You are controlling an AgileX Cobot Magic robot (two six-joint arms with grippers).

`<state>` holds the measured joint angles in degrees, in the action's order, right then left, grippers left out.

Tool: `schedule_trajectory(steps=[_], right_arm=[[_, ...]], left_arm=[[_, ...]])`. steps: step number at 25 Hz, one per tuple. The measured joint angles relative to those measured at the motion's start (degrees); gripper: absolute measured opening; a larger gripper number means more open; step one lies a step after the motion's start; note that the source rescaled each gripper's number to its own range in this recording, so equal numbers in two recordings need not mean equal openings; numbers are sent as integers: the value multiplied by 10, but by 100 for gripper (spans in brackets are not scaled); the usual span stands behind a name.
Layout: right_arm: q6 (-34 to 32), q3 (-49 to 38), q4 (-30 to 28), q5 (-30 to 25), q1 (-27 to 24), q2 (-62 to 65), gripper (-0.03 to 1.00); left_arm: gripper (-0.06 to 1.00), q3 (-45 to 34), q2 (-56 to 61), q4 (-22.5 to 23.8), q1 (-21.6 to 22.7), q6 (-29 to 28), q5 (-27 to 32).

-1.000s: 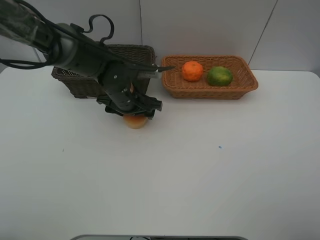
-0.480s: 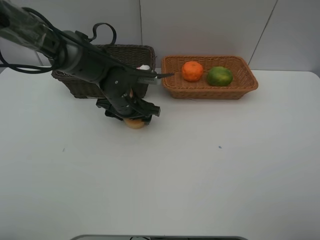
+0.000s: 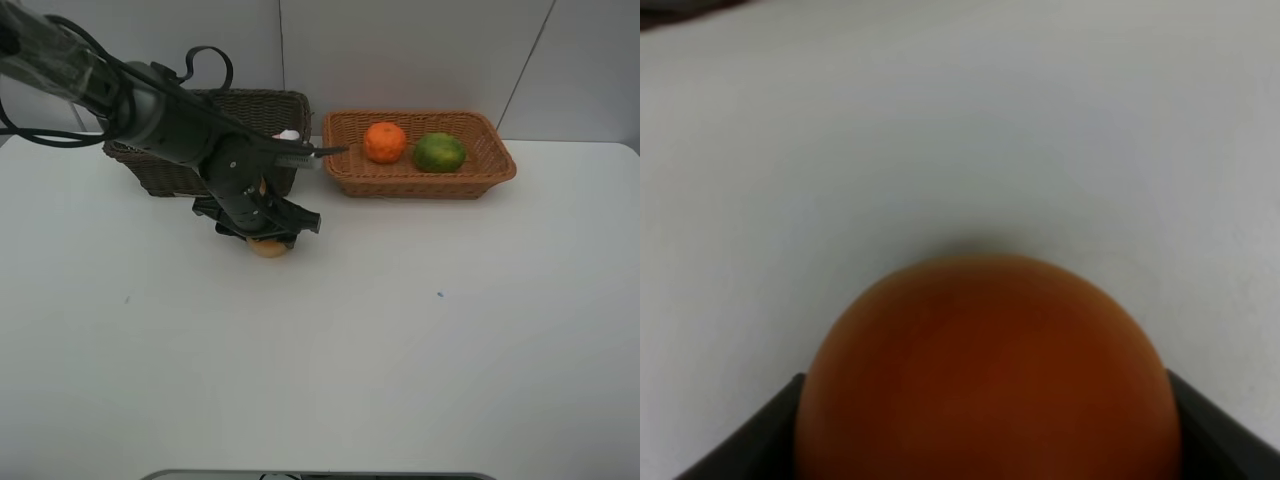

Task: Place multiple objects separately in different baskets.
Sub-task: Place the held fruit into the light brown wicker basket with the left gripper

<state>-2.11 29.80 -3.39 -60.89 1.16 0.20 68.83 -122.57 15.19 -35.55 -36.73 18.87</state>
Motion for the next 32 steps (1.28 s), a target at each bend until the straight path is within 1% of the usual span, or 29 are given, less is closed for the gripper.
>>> schedule_trajectory(steps=[14,18,23,27,32], right_arm=[[0,0,0,0,0,0,88],[0,0,0,0,0,0,88],[0,0,0,0,0,0,88],[0,0,0,0,0,0,88],[0,0,0,0,0,0,88]], left_arm=[[76,0,1,0,0,0,1],[76,0,32,-1,-9,1,12],[76,7,102,-1,-33,44,11],[76,59,107,-2,-41,90,9],[76,157,83,-2,-41,133,-3]])
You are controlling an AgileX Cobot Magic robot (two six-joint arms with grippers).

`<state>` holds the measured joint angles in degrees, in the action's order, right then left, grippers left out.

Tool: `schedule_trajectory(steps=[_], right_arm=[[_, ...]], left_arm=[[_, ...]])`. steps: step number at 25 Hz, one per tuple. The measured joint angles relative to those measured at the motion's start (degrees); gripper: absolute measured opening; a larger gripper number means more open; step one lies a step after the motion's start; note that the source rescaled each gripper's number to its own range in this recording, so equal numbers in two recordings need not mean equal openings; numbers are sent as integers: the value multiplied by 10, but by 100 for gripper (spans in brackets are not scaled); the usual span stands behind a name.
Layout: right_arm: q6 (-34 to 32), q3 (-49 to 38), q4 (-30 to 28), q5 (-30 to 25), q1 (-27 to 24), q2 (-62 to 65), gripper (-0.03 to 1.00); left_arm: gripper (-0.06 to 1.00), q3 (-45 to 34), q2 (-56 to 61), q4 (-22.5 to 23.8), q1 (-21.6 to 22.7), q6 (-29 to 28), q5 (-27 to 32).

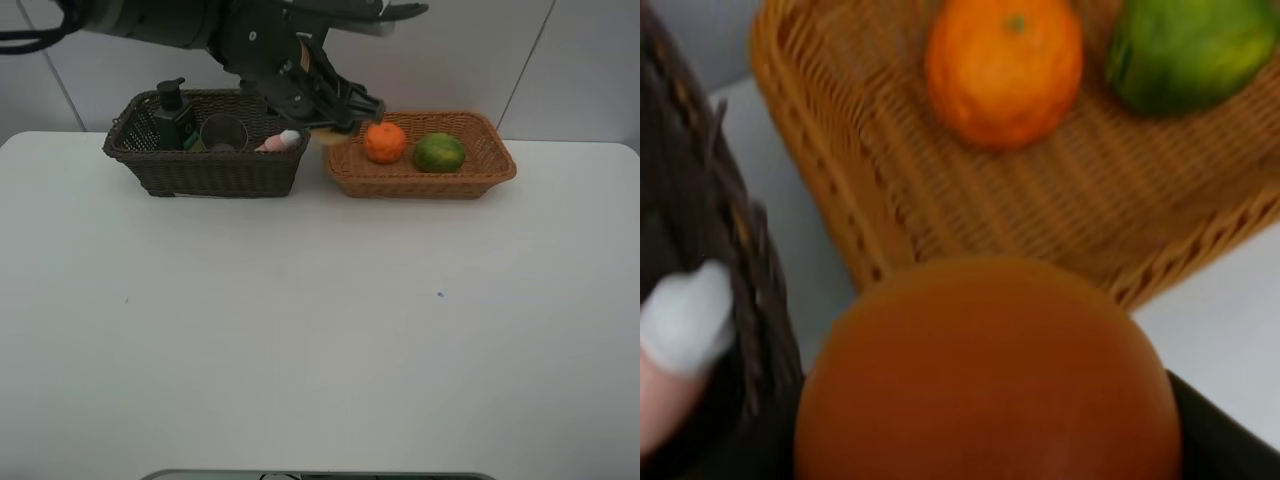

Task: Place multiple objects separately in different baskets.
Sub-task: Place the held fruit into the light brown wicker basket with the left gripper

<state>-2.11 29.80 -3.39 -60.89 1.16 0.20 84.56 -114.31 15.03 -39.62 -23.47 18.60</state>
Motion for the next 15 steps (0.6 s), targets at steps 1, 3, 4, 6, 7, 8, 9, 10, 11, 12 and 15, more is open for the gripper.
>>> schedule_trajectory(steps=[1,3,4,6,7,8,9,10,11,12,15], right_arm=[[0,0,0,0,0,0,88],[0,0,0,0,0,0,88],[0,0,0,0,0,0,88],[0,0,0,0,0,0,88],[0,0,0,0,0,0,88],[0,0,0,0,0,0,88],[0,0,0,0,0,0,88],[0,0,0,0,0,0,88],[0,0,0,0,0,0,88],[0,0,0,0,0,0,88],[0,0,0,0,0,0,88]], left_arm=[[76,0,0,0,0,0,0],[76,48,-32,0,0,16,-9],[76,63,-46,0,0,18,-12],[76,89,-73,-1,0,21,-21],[76,99,-84,-1,0,21,-28],[76,108,-97,-1,0,21,-36],[76,114,-108,-1,0,22,-48],[76,114,-108,-1,0,22,-48],[76,118,-125,-1,0,23,-75],[76,118,-133,-1,0,23,-86],[76,119,-152,-2,-4,24,-100]])
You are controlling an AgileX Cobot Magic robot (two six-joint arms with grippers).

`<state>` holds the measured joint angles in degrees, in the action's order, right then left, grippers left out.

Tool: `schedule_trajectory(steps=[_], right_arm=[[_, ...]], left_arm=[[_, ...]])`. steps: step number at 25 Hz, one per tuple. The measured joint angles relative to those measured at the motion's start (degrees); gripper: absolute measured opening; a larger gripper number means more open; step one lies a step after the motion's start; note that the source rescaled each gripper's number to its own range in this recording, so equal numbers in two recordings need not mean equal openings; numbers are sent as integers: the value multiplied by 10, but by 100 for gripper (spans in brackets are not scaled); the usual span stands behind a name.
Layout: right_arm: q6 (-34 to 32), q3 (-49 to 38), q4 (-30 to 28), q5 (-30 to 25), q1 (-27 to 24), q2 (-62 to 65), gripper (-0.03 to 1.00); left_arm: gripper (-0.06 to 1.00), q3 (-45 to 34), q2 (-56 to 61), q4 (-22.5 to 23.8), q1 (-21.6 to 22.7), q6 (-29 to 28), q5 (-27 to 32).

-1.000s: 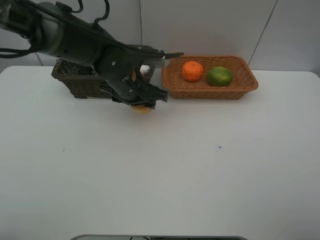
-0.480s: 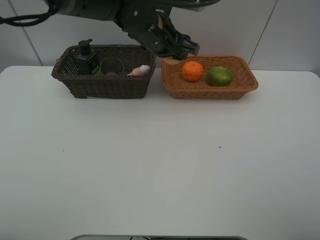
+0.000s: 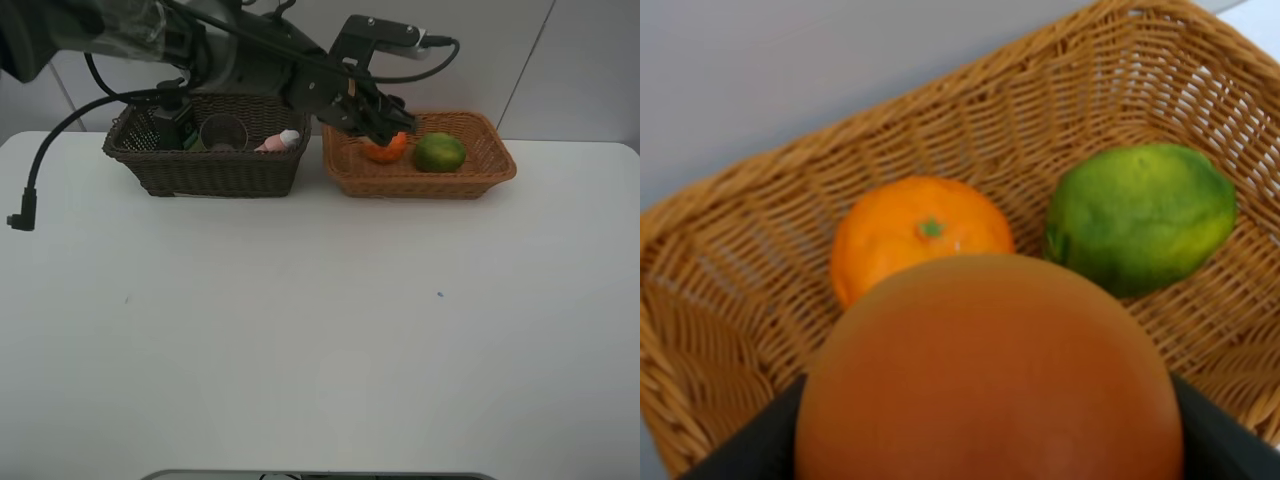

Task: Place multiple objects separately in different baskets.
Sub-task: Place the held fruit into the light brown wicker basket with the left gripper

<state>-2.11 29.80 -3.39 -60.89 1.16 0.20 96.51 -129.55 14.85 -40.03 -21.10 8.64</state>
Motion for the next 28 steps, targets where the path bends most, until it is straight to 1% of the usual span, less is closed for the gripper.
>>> schedule_trajectory(steps=[5,12,28], right_arm=[[0,0,0,0,0,0,88],[0,0,0,0,0,0,88],[0,0,0,0,0,0,88]], left_arm=[[76,1,-17,-5,-2,0,-20],[76,1,-36,-11,-1,0,-64],[76,1,-45,-12,7,3,-67]])
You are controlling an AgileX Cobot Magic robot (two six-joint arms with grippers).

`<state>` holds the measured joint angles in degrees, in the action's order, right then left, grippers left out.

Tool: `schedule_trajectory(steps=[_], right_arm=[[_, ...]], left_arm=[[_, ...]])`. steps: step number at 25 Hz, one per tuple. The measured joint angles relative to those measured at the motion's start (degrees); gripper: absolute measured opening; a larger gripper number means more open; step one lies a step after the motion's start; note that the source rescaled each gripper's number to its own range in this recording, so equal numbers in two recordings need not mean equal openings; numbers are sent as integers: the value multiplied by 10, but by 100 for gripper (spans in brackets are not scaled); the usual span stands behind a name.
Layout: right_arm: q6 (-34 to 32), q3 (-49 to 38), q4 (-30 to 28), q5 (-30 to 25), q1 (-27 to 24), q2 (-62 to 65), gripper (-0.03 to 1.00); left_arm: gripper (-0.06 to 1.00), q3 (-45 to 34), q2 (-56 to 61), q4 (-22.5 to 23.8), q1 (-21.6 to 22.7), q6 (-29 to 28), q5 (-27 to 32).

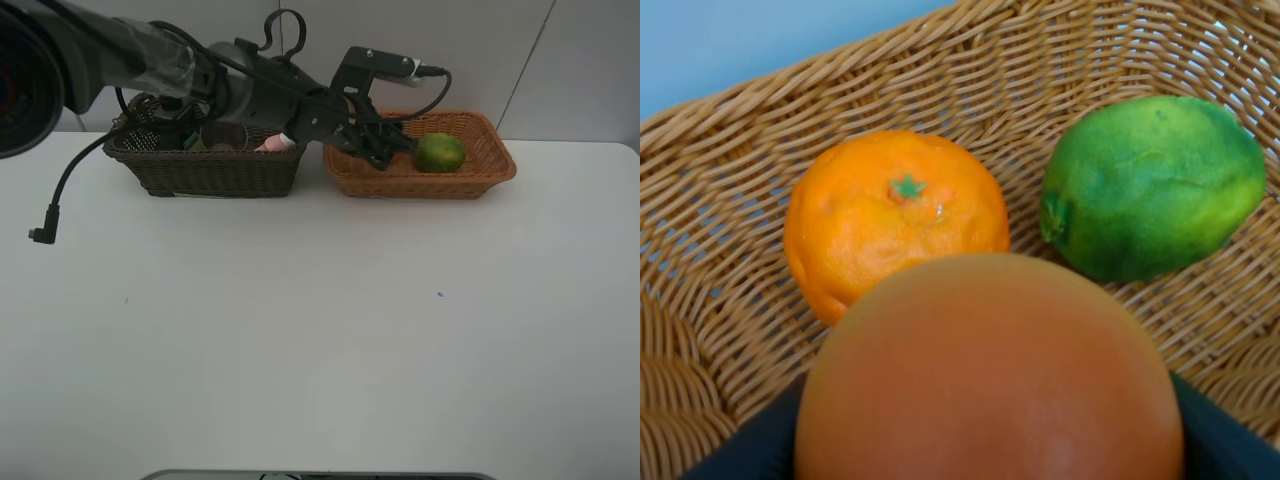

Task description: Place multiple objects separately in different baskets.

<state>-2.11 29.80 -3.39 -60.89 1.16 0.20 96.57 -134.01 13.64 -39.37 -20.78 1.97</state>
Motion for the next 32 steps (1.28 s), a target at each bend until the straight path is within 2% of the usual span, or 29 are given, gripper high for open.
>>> schedule_trajectory(steps=[4,7,21,26,28,32], right_arm=[[0,0,0,0,0,0,88],[0,0,0,0,0,0,88],[0,0,0,0,0,0,88],[0,0,0,0,0,0,88],[0,0,0,0,0,0,88],[0,0,0,0,0,0,88]], left_arm=[[90,0,0,1,0,5,-2],[95,0,0,1,0,5,-4],[95,0,17,11,0,7,-2],[95,-3,72,14,0,7,58],[95,-19,108,14,2,7,81],[95,-105,202,-12,28,23,82]])
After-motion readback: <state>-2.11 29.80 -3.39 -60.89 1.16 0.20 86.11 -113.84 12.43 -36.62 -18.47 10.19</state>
